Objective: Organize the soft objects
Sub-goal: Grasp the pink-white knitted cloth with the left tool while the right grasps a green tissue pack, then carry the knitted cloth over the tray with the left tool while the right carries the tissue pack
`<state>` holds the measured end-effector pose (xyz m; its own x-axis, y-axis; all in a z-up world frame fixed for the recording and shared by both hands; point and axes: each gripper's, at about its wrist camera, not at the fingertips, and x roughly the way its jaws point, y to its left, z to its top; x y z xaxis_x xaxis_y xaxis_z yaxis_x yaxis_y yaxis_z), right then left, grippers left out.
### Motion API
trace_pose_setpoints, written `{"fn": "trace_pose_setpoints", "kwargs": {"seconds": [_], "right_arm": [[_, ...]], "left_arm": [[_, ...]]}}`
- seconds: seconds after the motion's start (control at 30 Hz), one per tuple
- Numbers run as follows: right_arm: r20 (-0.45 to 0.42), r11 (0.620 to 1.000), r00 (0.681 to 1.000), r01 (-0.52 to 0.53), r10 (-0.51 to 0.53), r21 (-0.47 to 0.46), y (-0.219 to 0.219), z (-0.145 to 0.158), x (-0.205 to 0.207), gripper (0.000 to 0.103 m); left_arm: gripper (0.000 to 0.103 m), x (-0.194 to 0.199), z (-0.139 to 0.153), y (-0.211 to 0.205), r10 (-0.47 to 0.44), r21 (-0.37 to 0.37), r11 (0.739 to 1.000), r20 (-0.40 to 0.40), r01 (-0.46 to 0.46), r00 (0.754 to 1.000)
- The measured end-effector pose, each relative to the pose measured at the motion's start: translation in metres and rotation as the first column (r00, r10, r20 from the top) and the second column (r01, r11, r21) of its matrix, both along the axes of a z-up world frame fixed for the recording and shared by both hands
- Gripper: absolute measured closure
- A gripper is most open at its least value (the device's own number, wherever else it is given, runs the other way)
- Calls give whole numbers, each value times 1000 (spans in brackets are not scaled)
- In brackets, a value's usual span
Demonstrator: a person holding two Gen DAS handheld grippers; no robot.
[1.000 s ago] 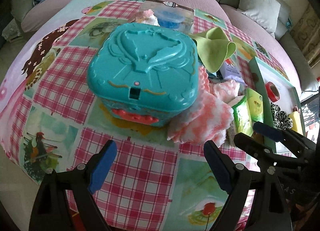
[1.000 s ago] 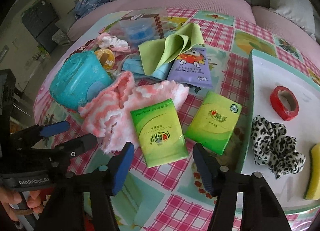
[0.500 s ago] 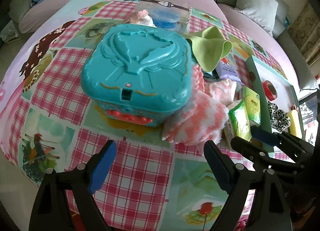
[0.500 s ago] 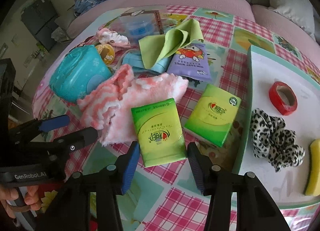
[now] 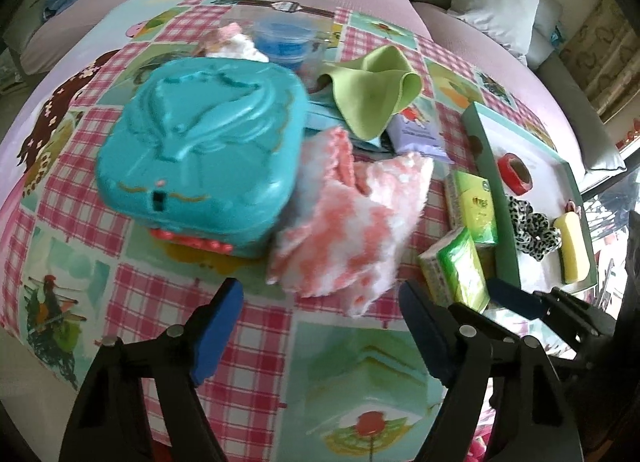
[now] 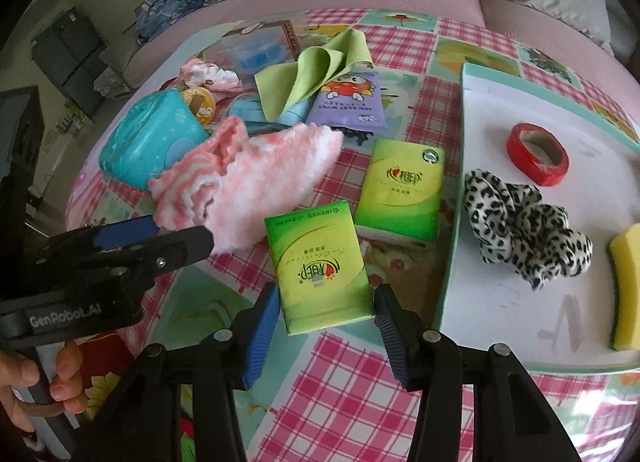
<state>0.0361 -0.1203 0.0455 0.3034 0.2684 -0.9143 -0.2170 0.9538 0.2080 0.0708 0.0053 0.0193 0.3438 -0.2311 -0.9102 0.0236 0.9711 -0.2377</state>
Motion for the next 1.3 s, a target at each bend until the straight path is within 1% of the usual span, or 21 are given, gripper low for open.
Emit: {"fn": "trace_pose_setpoints", "kwargs": {"seconds": [0.03, 0.07, 0.1, 0.37, 0.4, 0.43, 0.47, 0.53, 0.6, 0.63, 0.67, 0.7, 0.77, 0.87, 0.97, 1.1, 1.3], "right_arm": [[0, 1000, 1000, 4, -4, 0, -2, 0, -1, 51], [-1, 1000, 1000, 8, -8, 1, -3, 0, -2, 51], [-2, 1000, 1000, 14, -14, 4, -5, 1, -3, 51], [0, 999, 1000, 26, -26, 22, -10, 0, -8, 51], [0, 999, 1000, 26, -26, 24, -10, 0, -8, 51], [0, 999, 1000, 26, -26, 24, -10, 0, -8, 51], [1, 999, 1000, 26, -26, 24, -10, 0, -8, 51], [1, 999, 1000, 25, -25, 25, -9, 0, -7, 51], [1, 999, 1000, 27, -27, 28, -10, 0, -7, 51], [2, 999, 1000, 28, -28, 29, -10, 0, -7, 51], [1, 999, 1000, 28, -28, 31, -10, 0, -7, 51], [1, 999, 1000, 29, -29, 32, -10, -1, -7, 51], [1, 999, 1000, 29, -29, 32, -9, -1, -8, 51], [1, 999, 1000, 30, -30, 33, -9, -2, -8, 51], [-2, 999, 999, 35, -35, 38, -10, -2, -8, 51], [-3, 999, 999, 40, -40, 35, -10, -1, -8, 51], [-2, 998, 999, 44, -44, 41, -11, 4, -14, 51]], "left_arm": [[25, 1, 0, -3, -2, -3, 1000, 2, 2, 1000], [31, 2, 0, -7, -6, -8, 1000, 3, 6, 1000], [34, 4, -1, -11, -8, -11, 1000, 2, 8, 1000], [35, 15, -9, -24, 19, -23, 1000, 0, -19, 1000], [37, 16, -10, -25, 24, -25, 999, 0, -24, 1000], [40, 17, -11, -25, 30, -33, 999, 0, -30, 1000], [47, 18, -13, -24, 36, -35, 999, -1, -36, 999], [50, 21, -15, -22, 51, -23, 998, -5, -51, 999], [59, 21, -17, -19, 64, -29, 997, -7, -64, 998], [61, 21, -17, -19, 67, -29, 997, -6, -67, 998], [66, 21, -18, -18, 66, -30, 997, -3, -66, 998], [74, 20, -18, -17, 66, -33, 997, 0, -66, 998], [83, 18, -18, -15, 68, -40, 997, 1, -68, 998], [90, 15, -19, -11, 63, -55, 997, -1, -63, 998], [93, 13, -18, -11, 55, -59, 997, 5, -54, 998], [93, 8, -13, -9, 46, -73, 996, 16, -45, 999], [94, -3, 8, 1, 33, -87, 996, 66, -28, 997]]}}
